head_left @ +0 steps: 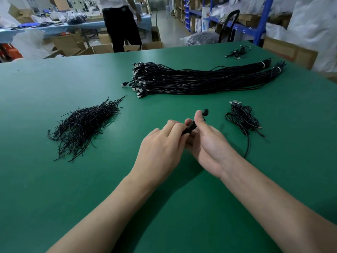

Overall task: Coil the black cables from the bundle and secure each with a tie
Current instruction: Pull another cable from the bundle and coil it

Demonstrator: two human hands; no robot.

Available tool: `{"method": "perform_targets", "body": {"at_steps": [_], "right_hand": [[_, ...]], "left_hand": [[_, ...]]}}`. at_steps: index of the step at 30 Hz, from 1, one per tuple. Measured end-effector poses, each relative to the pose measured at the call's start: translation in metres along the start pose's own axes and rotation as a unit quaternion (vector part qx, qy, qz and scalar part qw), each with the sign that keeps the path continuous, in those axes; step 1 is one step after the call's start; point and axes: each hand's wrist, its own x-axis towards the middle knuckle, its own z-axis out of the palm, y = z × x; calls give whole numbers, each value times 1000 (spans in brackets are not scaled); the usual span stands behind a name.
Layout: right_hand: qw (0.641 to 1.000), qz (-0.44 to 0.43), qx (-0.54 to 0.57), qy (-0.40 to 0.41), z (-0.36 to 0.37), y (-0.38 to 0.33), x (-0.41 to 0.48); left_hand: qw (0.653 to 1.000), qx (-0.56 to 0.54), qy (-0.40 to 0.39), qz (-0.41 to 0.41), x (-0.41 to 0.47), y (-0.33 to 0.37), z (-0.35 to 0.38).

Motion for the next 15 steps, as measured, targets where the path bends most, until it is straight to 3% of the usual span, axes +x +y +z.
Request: {"method": "perform_targets", "body": {"at_steps": [5,9,11,13,15], "right_hand": [[990,-59,-117,45,-4,2,-1],[937,-148,-306,87,-9,-2,2],[903,-176,-380,98,-11,-5,2],[879,-184,-433,80,-10,-4,0],[827,-190,-526,65,-5,0,-2]], "left_hand": [[999,21,29,22,-3,1,4],[1000,12,19,14,-6,-1,4],[995,-65,47,-60,-3,-2,1],[967,-178,60,-173,3,-6,1],[940,-244,11,-239,9,-8,3]]}}
